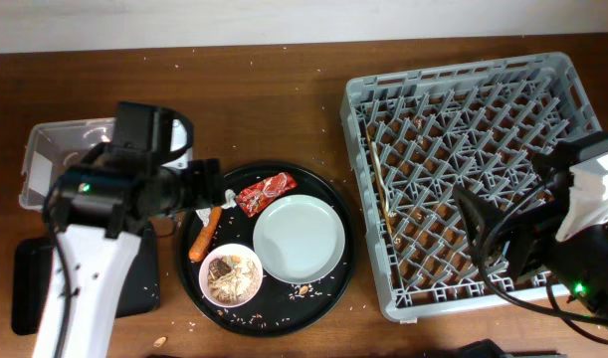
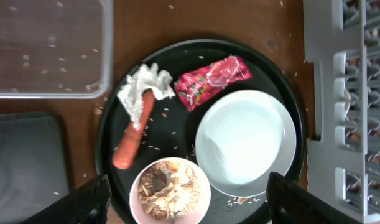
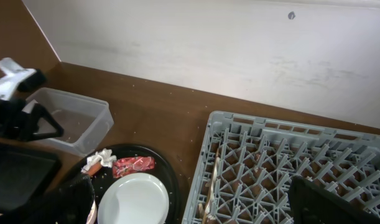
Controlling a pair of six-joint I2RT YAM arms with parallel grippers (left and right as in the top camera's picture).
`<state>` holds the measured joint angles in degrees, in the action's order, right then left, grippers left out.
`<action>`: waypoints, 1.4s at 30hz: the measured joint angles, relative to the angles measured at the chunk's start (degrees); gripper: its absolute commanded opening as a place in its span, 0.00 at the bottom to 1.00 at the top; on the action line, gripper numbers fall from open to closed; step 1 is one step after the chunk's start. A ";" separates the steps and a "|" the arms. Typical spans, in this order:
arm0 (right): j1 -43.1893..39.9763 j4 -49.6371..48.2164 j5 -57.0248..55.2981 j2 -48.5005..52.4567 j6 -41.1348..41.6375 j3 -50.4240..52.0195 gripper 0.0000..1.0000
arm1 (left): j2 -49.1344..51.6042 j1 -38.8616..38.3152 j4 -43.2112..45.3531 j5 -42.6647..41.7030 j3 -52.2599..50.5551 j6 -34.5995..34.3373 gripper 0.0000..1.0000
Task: Sort waste into correct bins and load items into the dishwasher rack
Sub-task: 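Grasp the white plate edge with the right gripper and lift it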
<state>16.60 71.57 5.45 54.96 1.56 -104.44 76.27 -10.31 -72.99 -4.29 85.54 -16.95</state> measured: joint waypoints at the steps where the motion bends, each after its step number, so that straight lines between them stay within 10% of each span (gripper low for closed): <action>1: 0.00 -0.02 0.00 0.00 0.02 0.00 0.99 | 3.41 -2.25 0.22 0.31 0.02 -0.02 0.76; 9: 0.00 0.02 0.02 0.11 -0.02 0.04 0.99 | 27.04 -19.63 -1.84 5.38 0.20 -0.81 0.49; 10: 0.00 0.02 0.00 0.11 0.00 0.04 0.99 | 25.31 -18.49 -5.64 7.87 0.42 -2.95 0.51; 13: 0.00 -4.94 0.33 0.11 0.00 0.17 0.99 | 9.75 -9.68 -6.43 10.47 2.51 -5.40 0.99; 19: 4.11 3.54 8.09 25.51 6.01 9.86 0.99 | -17.66 6.38 -8.79 12.70 3.56 -6.27 0.99; 29: 17.59 -6.69 6.45 64.13 14.71 15.47 0.70 | -22.64 6.58 -10.36 15.30 3.56 -6.27 0.99; 33: 17.03 -8.13 4.28 66.88 14.78 15.47 0.57 | -22.64 6.58 -11.91 15.30 3.56 -6.27 0.99; 42: 17.03 -10.84 1.84 59.74 11.26 17.31 0.68 | -22.64 6.58 -11.93 15.30 3.56 -6.27 0.99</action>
<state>33.63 60.73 7.29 114.69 12.82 -87.13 53.63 -3.73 -84.93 11.00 89.10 -23.22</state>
